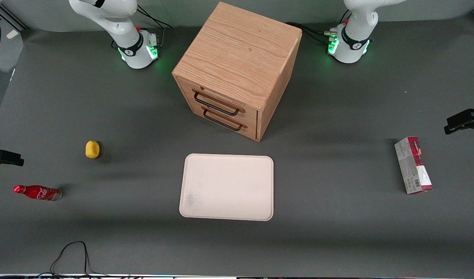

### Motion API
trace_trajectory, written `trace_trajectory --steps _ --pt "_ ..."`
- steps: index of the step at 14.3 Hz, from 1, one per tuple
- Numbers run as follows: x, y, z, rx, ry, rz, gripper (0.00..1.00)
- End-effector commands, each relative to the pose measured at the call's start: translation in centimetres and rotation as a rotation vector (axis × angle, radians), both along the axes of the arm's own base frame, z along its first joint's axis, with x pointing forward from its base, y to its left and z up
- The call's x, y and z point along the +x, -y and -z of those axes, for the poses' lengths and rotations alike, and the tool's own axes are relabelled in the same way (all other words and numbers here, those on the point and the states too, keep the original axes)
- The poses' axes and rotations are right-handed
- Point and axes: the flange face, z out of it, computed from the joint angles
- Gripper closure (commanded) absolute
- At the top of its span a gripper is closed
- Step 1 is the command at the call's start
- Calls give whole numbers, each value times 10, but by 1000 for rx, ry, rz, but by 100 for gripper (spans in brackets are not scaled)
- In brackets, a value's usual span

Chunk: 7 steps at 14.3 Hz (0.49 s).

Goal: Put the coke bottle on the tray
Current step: 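Move the right gripper down over the red Coca-Cola bottle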

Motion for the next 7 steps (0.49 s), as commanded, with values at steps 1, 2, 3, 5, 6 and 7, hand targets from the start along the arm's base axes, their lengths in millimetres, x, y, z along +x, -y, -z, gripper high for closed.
trace_trajectory --steps 1,2,3,5,6,7 --pt "13 56 35 67 39 -65 1" --pt "16 70 52 67 54 -87 1" --pt "16 85 70 79 69 -87 1" --pt "18 98 99 116 85 -118 1" --pt "17 105 113 129 83 -123 1" --pt "19 106 124 147 91 -118 1"
